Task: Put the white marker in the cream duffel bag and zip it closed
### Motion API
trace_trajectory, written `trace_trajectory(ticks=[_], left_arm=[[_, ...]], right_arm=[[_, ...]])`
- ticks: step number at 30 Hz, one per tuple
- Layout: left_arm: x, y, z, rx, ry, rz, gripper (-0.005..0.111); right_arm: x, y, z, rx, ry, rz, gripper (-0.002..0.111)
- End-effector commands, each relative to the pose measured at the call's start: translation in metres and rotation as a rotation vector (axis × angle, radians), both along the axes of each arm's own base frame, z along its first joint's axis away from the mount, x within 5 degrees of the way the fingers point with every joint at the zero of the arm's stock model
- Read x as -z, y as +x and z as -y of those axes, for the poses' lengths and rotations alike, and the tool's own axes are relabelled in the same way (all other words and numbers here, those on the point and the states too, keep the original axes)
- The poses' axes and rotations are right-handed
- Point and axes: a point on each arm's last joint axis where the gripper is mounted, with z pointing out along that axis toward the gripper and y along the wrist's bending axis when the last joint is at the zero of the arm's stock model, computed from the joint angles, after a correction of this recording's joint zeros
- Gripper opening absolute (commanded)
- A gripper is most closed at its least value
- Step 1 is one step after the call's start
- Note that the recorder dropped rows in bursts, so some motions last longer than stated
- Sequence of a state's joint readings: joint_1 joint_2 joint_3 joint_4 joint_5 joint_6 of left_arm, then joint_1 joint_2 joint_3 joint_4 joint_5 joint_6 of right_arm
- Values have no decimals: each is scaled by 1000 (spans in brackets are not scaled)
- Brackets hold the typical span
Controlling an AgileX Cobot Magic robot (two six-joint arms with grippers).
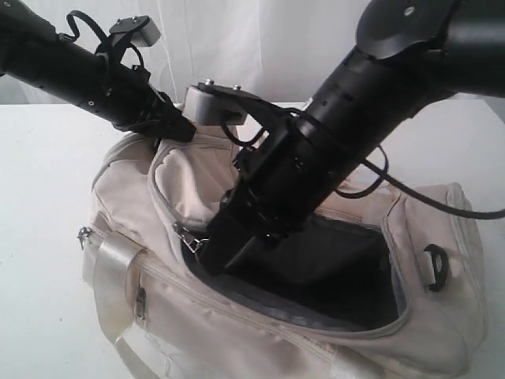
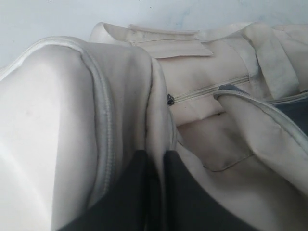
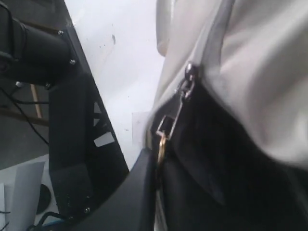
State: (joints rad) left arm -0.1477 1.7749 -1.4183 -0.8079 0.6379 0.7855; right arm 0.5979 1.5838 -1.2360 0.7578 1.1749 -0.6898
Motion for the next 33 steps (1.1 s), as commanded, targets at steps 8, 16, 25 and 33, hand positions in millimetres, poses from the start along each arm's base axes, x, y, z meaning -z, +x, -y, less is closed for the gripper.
trace_trajectory(ticks=[8, 16, 25, 33], left_arm=[[-3, 2, -4, -24, 9, 29, 0], [-3, 2, -4, -20, 10, 27, 0], [-3, 0, -3, -1, 3, 10, 0], [-3, -2, -2, 13, 0, -3, 0]], right_arm=[[-24, -47, 66, 156, -286, 154, 4], [-38, -67, 89, 240, -310, 239, 4], [-19, -39, 58, 257, -139, 250, 21], [20, -5, 38, 230, -183, 267, 28]])
